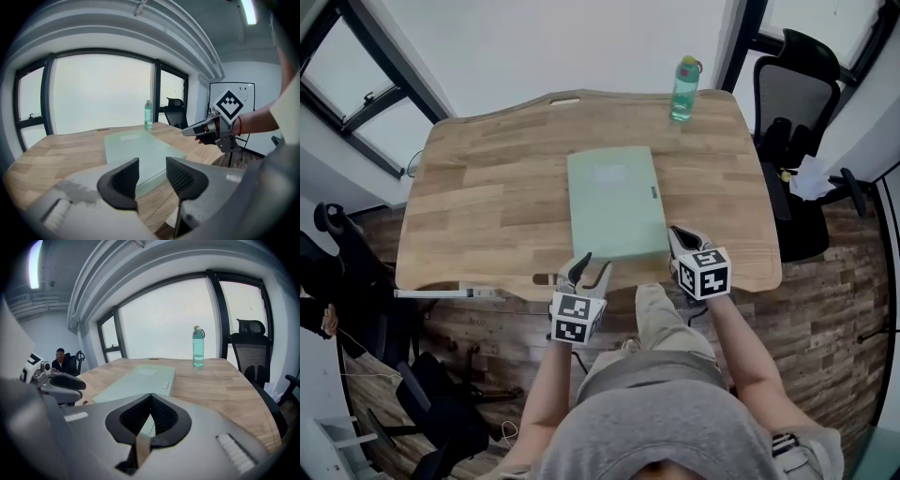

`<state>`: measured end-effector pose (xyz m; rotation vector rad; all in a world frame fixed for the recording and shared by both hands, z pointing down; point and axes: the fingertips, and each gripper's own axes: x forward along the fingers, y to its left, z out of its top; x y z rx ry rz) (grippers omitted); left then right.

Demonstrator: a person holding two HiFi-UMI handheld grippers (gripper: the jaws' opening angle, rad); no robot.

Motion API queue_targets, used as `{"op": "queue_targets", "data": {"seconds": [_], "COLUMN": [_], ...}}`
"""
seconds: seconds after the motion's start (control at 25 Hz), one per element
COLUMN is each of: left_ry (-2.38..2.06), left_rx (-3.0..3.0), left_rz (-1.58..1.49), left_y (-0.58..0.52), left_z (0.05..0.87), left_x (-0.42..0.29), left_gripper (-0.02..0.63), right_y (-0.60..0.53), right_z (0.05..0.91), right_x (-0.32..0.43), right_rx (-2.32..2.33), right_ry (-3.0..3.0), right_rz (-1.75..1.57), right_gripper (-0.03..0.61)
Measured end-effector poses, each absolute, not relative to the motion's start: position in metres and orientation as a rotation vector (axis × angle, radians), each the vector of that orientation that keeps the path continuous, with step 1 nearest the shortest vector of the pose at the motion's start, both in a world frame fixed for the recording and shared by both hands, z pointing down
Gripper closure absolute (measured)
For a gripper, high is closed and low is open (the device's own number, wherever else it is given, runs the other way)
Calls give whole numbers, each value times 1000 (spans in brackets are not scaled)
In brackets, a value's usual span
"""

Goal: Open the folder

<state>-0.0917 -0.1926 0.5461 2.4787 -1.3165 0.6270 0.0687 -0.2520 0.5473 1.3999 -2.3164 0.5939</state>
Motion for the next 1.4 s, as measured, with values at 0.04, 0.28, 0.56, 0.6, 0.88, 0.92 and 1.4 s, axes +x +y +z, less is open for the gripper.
{"op": "queue_targets", "data": {"seconds": [0.04,0.28,0.56,0.6,0.88,0.92,1.4], "left_ry": [-1309,-1256,-1224,-1228,-1254,-1261,-1298], "left_rx": [2470,2437,2412,2404,2357,2355,2333], "left_rz": [641,780,929,943,1036,1042,1099], "left_y": [-196,-211,-216,-217,-220,-221,-226], "left_z": [550,578,606,609,631,632,639], "left_x": [-92,-92,-101,-103,-114,-116,-122], "left_gripper": [434,356,291,287,255,255,255], "right_y": [-257,-279,-291,-292,-295,-295,-295], "right_z": [552,581,608,610,622,623,624], "right_x": [69,69,67,66,64,63,62], "right_rx": [1388,1291,1219,1213,1150,1145,1096], "right_ry": [-2311,-2269,-2232,-2229,-2208,-2207,-2193], "right_rz": [600,635,681,688,699,700,777], "right_gripper": [578,578,578,578,578,577,577]}}
